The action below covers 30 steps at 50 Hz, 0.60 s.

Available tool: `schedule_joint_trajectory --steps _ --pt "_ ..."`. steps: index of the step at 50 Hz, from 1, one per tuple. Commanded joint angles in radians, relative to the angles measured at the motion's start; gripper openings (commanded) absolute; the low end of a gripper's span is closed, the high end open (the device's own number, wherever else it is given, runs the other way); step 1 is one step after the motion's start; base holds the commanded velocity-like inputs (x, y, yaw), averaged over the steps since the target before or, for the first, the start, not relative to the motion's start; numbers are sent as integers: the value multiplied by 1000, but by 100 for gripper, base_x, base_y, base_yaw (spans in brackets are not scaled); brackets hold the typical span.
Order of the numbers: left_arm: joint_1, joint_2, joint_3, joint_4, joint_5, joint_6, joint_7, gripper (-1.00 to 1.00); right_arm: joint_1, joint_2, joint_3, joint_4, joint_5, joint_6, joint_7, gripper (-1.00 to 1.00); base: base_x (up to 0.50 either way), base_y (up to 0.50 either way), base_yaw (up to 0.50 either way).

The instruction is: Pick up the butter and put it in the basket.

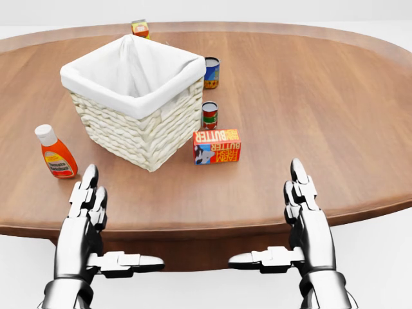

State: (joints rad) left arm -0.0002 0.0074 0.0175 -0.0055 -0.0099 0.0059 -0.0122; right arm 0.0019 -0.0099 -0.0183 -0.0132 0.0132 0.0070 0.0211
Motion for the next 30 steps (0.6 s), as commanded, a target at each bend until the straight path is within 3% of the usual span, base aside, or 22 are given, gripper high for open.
schedule_joint_trajectory --steps 1,3,5,6,18,30 --pt "-3 15 33 -37 -20 34 -14 100 10 -19 -34 -54 24 28 47 100 0 0 0" --pt "-9 15 38 -38 -20 41 -5 100 24 -19 -37 -101 42 66 61 100 0 0 0" --pt "-17 16 42 -74 -31 77 -1 100 31 -23 -37 -133 40 80 75 100 0 0 0" --pt "-19 17 45 -93 -36 81 1 100 31 -23 -39 -153 43 80 80 100 0 0 0" --pt "-74 45 85 -277 -77 81 -6 100 31 -44 -97 -314 71 80 152 100 0 0 0" --pt "-129 63 102 -334 -85 81 -20 100 -48 -51 -105 -350 89 80 143 100 0 0 0"
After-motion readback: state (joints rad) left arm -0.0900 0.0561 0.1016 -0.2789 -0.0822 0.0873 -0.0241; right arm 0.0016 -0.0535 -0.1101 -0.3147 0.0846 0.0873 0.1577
